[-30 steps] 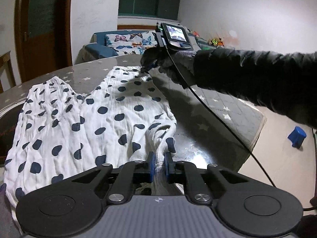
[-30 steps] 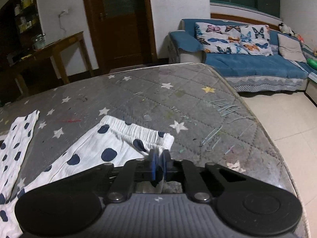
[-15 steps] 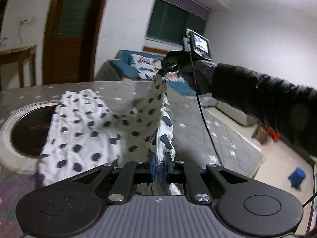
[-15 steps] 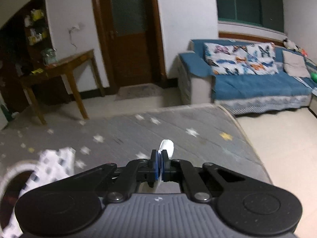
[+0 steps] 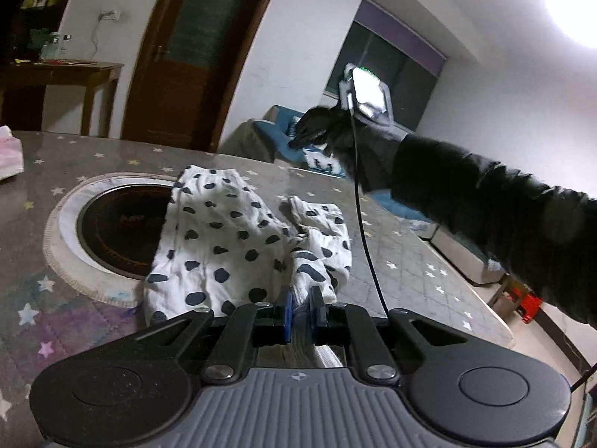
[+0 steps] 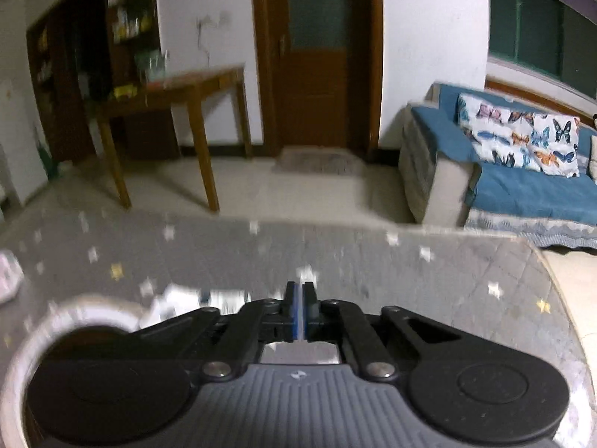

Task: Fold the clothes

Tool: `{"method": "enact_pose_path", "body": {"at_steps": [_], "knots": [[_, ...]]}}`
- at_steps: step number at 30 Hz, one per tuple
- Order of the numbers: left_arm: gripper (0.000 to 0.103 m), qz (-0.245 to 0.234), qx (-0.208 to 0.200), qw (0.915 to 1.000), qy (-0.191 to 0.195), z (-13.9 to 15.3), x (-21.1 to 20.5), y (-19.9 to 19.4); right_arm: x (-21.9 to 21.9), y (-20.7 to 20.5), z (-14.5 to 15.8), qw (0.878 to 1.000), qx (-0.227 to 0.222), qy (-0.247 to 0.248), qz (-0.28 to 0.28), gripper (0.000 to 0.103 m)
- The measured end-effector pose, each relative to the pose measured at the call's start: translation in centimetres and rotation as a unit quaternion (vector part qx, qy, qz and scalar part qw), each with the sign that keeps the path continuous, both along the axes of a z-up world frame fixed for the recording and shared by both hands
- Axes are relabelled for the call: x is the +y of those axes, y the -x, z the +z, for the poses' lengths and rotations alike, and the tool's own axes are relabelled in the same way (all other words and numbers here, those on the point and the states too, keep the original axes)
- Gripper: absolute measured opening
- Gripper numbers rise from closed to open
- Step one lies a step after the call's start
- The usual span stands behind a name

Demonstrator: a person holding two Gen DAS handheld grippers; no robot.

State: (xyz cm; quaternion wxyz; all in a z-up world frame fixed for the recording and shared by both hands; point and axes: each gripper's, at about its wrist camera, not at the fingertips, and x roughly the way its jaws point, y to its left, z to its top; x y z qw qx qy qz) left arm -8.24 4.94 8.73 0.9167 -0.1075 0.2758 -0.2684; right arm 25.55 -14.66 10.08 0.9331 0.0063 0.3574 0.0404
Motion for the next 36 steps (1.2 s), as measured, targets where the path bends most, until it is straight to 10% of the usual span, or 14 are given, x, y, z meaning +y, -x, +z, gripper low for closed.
{"method": "enact_pose_path", "body": {"at_steps": [11,18,29,36], "knots": [[0.01,-0.027,0.005,0.9996,0.011,-0.9,-0.5,0.2,0.4,1.5,-7.2,0.994,0.099,0.054,0.004,0.034],[0.01,-0.024,0.002,0.9996,0.017,-0.7,-0.2,0.3,-1.0,1.8,-7.8,0.996,0.084,0.033,-0.019,0.004],[0.01,-0.007,0.003,0.9995,0.031,-0.5,1.4,0.1,2.3,-0.2,0.3,0.999,-0.024,-0.02,-0.006,0.003],[0.01,0.023,0.025,0.9989,0.032,-1.3,3.1,-0.5,9.2,-3.8,-1.6,0.998,-0.023,-0.019,0.047,0.003]]}}
